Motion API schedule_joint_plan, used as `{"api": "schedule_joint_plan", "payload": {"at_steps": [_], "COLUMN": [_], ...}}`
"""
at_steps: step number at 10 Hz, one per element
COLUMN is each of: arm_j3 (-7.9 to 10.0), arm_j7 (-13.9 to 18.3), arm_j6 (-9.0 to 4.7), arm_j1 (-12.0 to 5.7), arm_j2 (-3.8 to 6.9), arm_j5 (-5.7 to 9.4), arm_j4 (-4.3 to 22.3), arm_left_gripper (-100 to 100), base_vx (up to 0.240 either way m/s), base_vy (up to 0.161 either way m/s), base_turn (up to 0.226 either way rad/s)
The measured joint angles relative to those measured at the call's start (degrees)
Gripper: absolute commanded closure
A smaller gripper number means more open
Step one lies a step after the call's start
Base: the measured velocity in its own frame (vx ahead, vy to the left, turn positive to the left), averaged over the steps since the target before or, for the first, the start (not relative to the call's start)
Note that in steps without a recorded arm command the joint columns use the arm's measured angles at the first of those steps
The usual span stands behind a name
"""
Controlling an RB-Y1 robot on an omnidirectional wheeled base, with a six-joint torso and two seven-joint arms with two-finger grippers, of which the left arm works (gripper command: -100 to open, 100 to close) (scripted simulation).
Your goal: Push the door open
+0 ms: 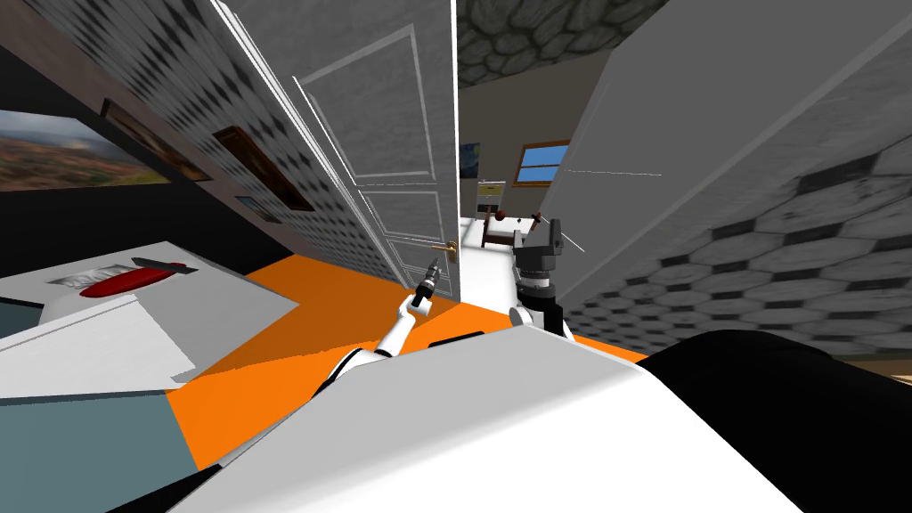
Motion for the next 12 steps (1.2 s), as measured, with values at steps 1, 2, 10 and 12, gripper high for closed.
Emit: {"api": "schedule_joint_plan", "payload": {"at_steps": [1,2,10,12], "arm_j3": [-0.22,-0.52,-0.17,0.18], "arm_j7": [0.28,0.64,0.68,0.44], "arm_j6": [-0.05,0.12,0.13,0.13], "arm_j1": [-0.81,-1.52,-3.02,-3.03], "arm_j2": [-0.09,-0.12,-0.25,-0.43], "arm_j5": [-0.08,-0.17,-0.14,-0.05], "arm_j4": [1.35,2.38,5.19,5.34], "arm_left_gripper": [-100,-100,-100,-100], "base_vx": [0.119,0.101,0.143,0.168], "base_vy": [0.083,0.077,-0.046,-0.102], "base_turn": [-0.023,-0.018,-0.024,-0.027]}}
